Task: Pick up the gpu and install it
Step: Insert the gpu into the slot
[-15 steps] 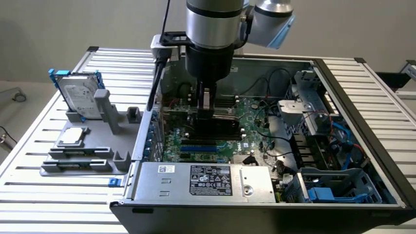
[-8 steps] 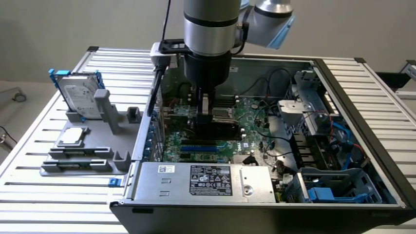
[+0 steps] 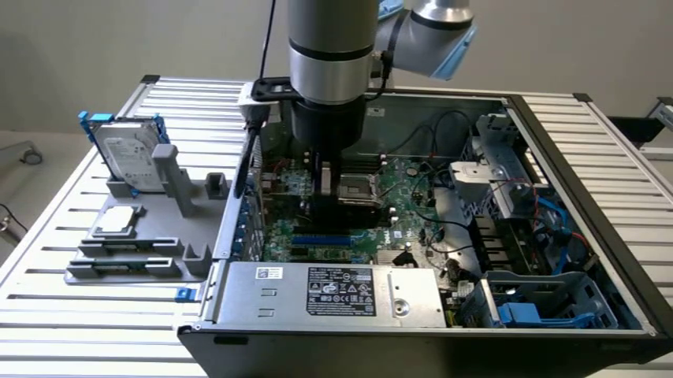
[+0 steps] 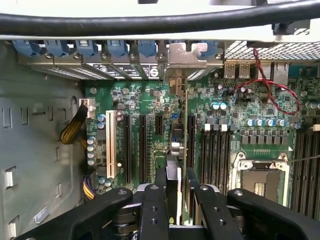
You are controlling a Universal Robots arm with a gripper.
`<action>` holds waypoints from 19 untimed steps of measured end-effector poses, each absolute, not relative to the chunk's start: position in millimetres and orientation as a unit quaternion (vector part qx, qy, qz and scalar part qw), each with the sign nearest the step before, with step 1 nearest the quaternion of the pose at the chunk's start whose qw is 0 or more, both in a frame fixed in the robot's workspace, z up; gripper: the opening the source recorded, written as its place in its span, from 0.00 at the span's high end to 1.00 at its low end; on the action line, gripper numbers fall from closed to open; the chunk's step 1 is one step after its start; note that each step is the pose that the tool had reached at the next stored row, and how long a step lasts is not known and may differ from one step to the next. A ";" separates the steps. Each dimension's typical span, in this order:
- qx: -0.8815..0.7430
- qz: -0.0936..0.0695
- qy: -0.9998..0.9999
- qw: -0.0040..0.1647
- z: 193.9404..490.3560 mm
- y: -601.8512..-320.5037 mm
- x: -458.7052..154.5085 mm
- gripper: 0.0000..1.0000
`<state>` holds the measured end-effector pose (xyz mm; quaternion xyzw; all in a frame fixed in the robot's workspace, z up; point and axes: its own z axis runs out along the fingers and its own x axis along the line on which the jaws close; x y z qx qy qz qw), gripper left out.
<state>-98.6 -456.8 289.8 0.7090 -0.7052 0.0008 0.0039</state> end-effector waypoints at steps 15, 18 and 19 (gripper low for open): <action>0.711 0.001 -0.704 0.004 275.9 -458.7 -98.7 0.74; 0.711 -0.002 -0.703 0.006 275.2 -459.2 -98.7 0.74; 0.711 -0.003 -0.703 0.007 274.9 -459.3 -98.7 0.74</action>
